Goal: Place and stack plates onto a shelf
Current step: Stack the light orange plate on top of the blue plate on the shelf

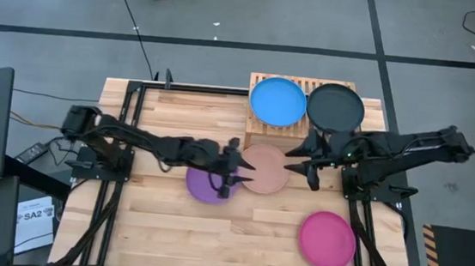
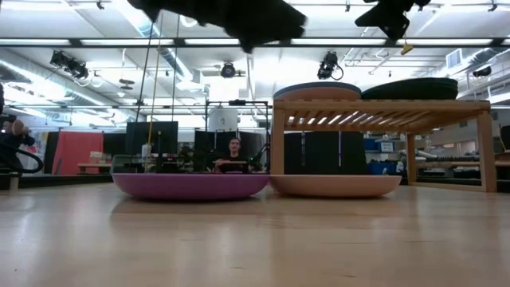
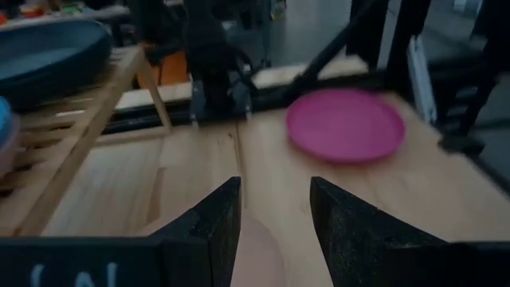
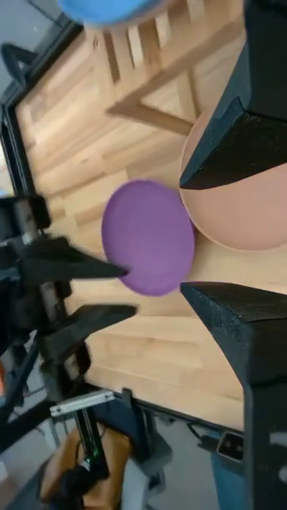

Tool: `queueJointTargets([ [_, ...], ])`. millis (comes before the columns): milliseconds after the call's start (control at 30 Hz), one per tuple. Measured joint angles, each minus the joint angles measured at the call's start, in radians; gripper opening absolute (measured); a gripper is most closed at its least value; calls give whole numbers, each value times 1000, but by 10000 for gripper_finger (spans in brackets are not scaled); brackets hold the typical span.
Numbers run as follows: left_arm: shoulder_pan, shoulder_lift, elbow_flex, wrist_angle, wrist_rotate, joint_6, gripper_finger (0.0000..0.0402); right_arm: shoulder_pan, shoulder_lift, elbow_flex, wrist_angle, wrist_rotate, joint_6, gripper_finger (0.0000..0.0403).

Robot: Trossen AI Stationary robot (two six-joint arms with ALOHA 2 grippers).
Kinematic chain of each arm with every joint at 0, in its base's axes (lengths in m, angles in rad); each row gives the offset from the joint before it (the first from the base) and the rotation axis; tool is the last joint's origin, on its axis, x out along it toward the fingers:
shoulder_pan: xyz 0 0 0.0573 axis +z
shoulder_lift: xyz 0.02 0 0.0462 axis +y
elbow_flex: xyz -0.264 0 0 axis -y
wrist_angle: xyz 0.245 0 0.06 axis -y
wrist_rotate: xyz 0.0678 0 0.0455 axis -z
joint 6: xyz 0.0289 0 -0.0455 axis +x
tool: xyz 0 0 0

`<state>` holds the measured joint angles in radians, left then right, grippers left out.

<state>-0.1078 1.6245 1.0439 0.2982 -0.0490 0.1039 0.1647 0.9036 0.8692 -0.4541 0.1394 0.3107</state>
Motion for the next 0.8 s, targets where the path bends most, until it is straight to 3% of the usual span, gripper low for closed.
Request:
queueJointTargets([
  [333,1,250,301,-330,0,120,157,39,-8,0,41,5,3,206],
  [800,1,404,318,-462,0,151,157,39,-24,0,86,-3,0,206],
])
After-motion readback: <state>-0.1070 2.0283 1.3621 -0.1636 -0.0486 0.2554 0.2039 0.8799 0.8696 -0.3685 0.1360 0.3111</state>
